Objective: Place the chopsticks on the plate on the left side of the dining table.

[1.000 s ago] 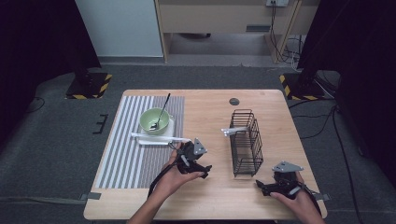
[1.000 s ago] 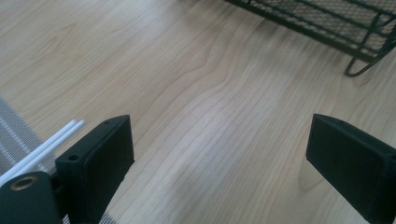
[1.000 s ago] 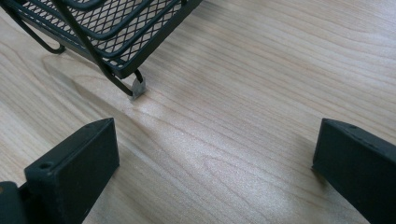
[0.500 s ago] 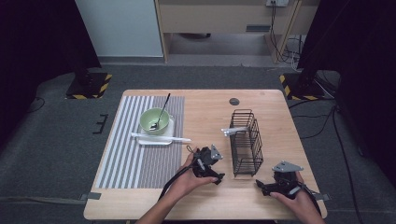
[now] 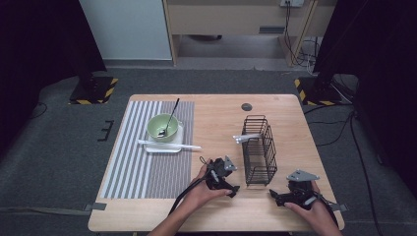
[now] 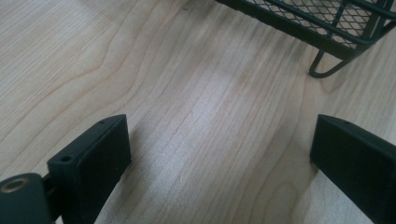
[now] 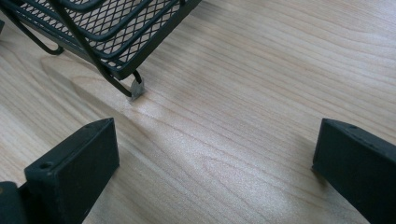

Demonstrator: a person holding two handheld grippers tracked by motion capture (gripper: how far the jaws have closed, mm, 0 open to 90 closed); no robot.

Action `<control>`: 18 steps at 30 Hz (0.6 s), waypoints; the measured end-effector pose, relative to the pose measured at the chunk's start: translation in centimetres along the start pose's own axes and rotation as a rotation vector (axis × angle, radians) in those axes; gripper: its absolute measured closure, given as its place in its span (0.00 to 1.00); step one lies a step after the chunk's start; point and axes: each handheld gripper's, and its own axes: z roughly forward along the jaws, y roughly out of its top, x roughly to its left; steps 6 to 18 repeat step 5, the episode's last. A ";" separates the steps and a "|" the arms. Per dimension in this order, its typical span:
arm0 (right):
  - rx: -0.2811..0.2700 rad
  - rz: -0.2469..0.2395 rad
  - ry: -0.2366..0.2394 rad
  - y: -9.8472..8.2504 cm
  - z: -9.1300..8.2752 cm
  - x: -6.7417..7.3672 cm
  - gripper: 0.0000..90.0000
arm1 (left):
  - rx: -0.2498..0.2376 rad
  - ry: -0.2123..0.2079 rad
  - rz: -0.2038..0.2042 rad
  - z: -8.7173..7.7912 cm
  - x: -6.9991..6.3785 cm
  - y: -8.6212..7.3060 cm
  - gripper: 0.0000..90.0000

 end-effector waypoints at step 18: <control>0.000 0.000 0.000 0.0 0.0 0.0 0.00 | -0.074 0.004 -0.004 0.3 0.1 -0.8 0.00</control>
